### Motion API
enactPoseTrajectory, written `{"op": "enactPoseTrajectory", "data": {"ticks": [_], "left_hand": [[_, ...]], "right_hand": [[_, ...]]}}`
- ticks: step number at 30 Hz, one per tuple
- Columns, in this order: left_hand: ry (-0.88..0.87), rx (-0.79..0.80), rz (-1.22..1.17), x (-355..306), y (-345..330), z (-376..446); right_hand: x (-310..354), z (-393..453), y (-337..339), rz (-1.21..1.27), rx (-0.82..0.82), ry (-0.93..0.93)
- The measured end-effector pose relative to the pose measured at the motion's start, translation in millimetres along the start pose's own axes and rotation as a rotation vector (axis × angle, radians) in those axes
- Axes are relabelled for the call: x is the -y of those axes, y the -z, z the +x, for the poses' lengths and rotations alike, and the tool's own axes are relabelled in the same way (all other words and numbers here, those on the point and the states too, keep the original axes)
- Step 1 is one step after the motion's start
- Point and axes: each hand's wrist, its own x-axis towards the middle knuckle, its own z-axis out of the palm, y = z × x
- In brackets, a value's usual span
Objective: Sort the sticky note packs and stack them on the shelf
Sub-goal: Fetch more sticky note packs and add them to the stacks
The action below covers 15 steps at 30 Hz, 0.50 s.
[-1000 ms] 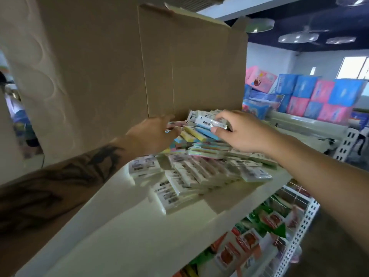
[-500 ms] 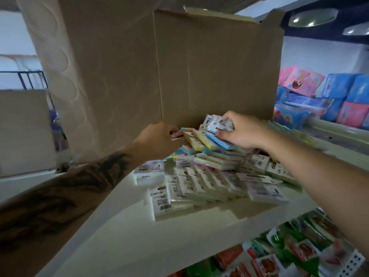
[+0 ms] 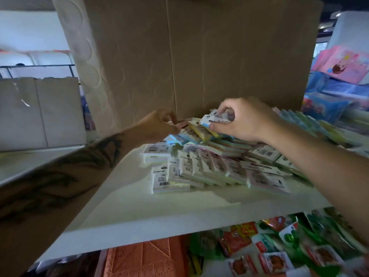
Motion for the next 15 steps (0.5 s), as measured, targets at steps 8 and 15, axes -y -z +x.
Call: {"op": "enactPoseTrajectory", "data": {"ticks": [8, 15], "left_hand": [[0.016, -0.202, 0.240, 24.0, 39.1, -65.0], [0.107, -0.300, 0.418, 89.3, 106.8, -145.6]], "right_hand": [[59.1, 10.8, -23.5, 0.088, 0.000, 0.199], [170.3, 14.7, -64.5, 0.137, 0.063, 0.353]]}}
